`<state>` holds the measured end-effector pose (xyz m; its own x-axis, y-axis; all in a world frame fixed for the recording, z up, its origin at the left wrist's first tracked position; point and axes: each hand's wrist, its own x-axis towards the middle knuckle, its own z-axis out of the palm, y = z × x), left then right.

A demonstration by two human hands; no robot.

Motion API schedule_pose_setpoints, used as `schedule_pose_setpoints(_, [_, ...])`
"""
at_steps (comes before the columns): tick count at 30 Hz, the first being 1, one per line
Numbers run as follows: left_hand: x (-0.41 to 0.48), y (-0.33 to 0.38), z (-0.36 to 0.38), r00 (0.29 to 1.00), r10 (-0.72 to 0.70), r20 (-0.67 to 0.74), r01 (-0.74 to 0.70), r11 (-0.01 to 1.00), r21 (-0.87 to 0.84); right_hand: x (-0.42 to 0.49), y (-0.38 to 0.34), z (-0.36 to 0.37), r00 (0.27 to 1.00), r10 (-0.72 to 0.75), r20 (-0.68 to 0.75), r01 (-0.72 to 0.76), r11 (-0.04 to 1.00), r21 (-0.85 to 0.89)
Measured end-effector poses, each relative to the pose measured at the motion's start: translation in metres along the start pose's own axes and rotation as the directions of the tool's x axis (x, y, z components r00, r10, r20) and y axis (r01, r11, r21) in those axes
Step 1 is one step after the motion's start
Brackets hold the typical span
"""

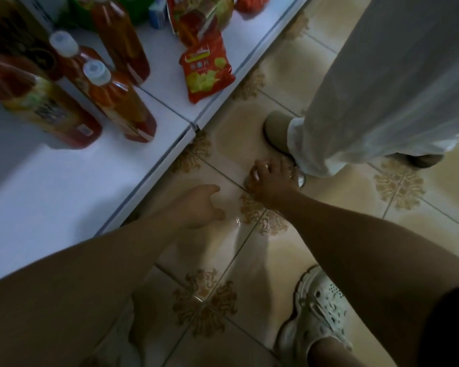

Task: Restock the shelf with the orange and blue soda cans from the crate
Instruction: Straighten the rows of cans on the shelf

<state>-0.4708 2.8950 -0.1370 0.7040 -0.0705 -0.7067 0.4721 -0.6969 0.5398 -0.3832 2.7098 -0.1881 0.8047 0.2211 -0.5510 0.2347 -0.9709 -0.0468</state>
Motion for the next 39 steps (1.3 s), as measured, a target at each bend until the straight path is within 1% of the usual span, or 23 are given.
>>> schedule_pose_setpoints(2, [-0.003,-0.009,0.002,0.999,-0.031,0.017,0.031,0.999,-0.012,0.002,-0.003,-0.001,0.996,-0.041,-0.082,0.038,0.999,-0.029])
schedule_pose_setpoints(4, [-0.01,-0.014,0.002,0.998,-0.056,0.015,0.056,0.998,-0.011,-0.006,-0.004,-0.008,0.988,-0.116,-0.097,0.12,0.992,0.03])
schedule_pose_setpoints(7, [-0.027,-0.013,-0.003,0.998,-0.06,-0.002,0.06,0.996,-0.066,-0.036,-0.009,-0.024,0.983,-0.171,-0.072,0.185,0.943,0.277])
schedule_pose_setpoints(9, [-0.044,-0.005,-0.009,0.998,-0.052,-0.024,0.048,0.991,-0.122,-0.062,-0.015,-0.042,0.971,-0.203,-0.122,0.235,0.891,0.389])
schedule_pose_setpoints(11, [-0.072,0.008,-0.018,0.997,-0.009,-0.072,-0.001,0.99,-0.144,-0.1,-0.027,-0.071,0.96,-0.208,-0.188,0.274,0.842,0.466])
schedule_pose_setpoints(14, [-0.125,0.034,-0.035,0.984,0.102,-0.143,-0.126,0.978,-0.169,-0.162,-0.047,-0.117,0.938,-0.145,-0.316,0.321,0.711,0.626])
schedule_pose_setpoints(16, [-0.167,0.051,-0.046,0.97,0.179,-0.164,-0.217,0.942,-0.255,-0.203,-0.06,-0.147,0.921,-0.095,-0.378,0.363,0.565,0.741])
schedule_pose_setpoints(18, [-0.211,0.067,-0.057,0.951,0.221,-0.218,-0.279,0.916,-0.288,-0.242,-0.072,-0.177,0.904,-0.058,-0.424,0.409,0.412,0.814])
schedule_pose_setpoints(21, [-0.279,0.093,-0.076,0.893,0.24,-0.38,-0.368,0.877,-0.309,-0.301,-0.093,-0.221,0.852,0.004,-0.523,0.501,0.281,0.818])
schedule_pose_setpoints(24, [-0.345,0.117,-0.096,0.806,0.265,-0.529,-0.473,0.825,-0.309,-0.354,-0.116,-0.256,0.841,-0.024,-0.541,0.533,0.219,0.818])
schedule_pose_setpoints(27, [-0.415,0.134,-0.118,0.748,0.302,-0.591,-0.563,0.761,-0.323,-0.404,-0.135,-0.296,0.823,-0.052,-0.566,0.565,0.184,0.805])
schedule_pose_setpoints(30, [-0.482,0.139,-0.141,0.732,0.34,-0.591,-0.604,0.725,-0.332,-0.454,-0.157,-0.338,0.783,-0.115,-0.612,0.622,0.108,0.775])
schedule_pose_setpoints(31, [-0.504,0.14,-0.147,0.712,0.352,-0.607,-0.622,0.718,-0.314,-0.472,-0.166,-0.351,0.762,-0.14,-0.633,0.646,0.092,0.758])
schedule_pose_setpoints(33, [-0.543,0.139,-0.161,0.646,0.344,-0.682,-0.661,0.699,-0.274,-0.499,-0.186,-0.371,0.71,-0.195,-0.677,0.702,0.116,0.702])
schedule_pose_setpoints(36, [-0.591,0.133,-0.174,0.544,0.296,-0.785,-0.678,0.707,-0.203,-0.536,-0.22,-0.395,0.678,-0.323,-0.661,0.729,0.176,0.662])
schedule_pose_setpoints(39, [-0.633,0.116,-0.177,0.508,0.257,-0.822,-0.659,0.73,-0.179,-0.568,-0.251,-0.408,0.631,-0.403,-0.663,0.766,0.188,0.615])
